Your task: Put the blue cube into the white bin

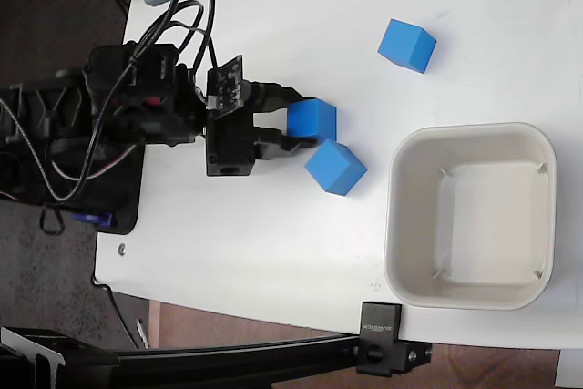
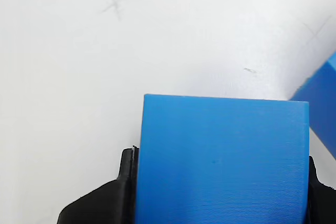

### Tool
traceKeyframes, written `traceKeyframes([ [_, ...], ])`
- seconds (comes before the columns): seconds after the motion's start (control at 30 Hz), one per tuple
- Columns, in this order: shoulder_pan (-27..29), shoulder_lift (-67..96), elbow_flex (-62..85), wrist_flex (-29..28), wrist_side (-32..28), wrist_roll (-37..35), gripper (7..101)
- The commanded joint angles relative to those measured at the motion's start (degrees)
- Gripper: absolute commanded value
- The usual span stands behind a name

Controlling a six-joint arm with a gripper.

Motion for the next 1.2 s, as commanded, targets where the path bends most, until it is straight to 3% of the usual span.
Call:
traceKeyframes([
  [0.03,0.09,4.75,-0.79,-0.18,1.14,0.0,44.9],
  [0.23,-0.09,7.65,-3.16,3.87,1.76,-0.26,42.7],
  [0.47,-1.76,5.54,-20.3,17.23,3.87,-0.09,42.7],
  [0.63,5.27,1.41,-34.98,23.12,-3.34,-4.48,42.5],
  [0.77,14.33,-3.96,-43.15,21.8,-11.87,-7.38,42.7],
  [0.87,18.37,-9.05,-47.81,18.98,-15.03,-8.44,42.7],
  [1.03,21.8,-15.91,-51.86,13.01,-18.72,-8.88,42.7],
  [1.2,21.88,-22.06,-58.54,13.62,-18.72,-9.05,46.8],
])
